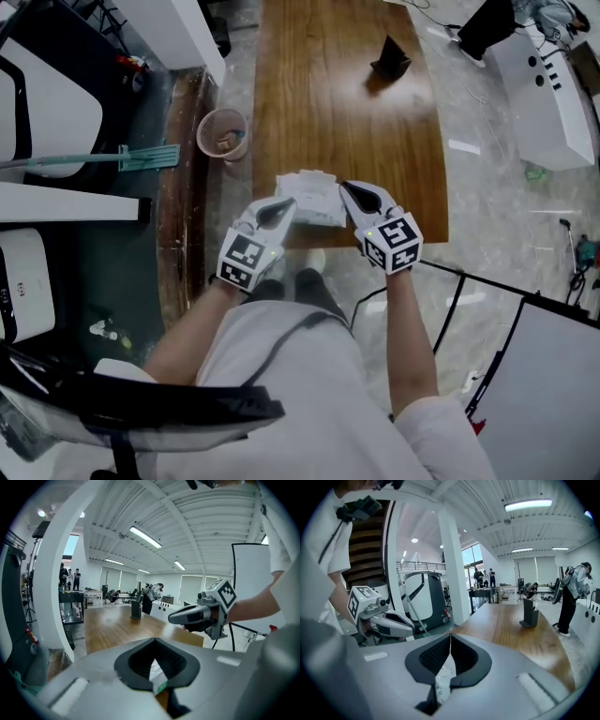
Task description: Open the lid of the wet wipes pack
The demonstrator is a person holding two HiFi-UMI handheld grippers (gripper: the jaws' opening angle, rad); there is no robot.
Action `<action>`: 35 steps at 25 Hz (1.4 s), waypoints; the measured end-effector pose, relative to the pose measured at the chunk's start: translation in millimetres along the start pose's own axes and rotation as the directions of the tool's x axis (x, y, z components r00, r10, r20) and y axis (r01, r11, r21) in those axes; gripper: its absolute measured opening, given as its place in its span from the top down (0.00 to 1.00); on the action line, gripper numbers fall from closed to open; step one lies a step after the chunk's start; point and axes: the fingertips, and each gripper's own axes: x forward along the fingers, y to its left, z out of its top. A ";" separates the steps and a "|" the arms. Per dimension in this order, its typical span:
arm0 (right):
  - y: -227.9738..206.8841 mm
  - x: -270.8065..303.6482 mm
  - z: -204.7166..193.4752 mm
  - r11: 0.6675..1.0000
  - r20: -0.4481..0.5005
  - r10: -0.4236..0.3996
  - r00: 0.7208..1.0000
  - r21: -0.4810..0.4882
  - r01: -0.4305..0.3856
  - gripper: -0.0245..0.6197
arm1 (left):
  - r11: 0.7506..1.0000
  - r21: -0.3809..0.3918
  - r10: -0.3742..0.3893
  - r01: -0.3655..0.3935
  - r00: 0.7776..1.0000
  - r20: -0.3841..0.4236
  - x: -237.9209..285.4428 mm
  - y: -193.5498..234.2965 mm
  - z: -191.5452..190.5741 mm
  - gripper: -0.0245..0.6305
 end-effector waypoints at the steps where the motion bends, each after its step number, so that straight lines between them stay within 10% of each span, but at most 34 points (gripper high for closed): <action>1: 5.2 -6.2 5.1 1.000 0.022 -0.009 1.000 0.006 0.009 0.95 | 1.000 0.012 -0.007 0.007 1.000 0.008 -2.2 -0.9 5.3 0.95; 18: 88.5 -92.0 54.0 0.986 0.281 -0.154 0.947 0.113 0.126 0.95 | 0.995 0.080 -0.078 0.064 0.979 0.191 -43.7 -33.2 75.0 0.95; 35: 91.9 -98.3 59.3 0.962 0.284 -0.268 0.921 0.123 0.242 0.95 | 0.995 0.074 -0.076 0.062 0.974 0.213 -59.5 -32.3 76.7 0.95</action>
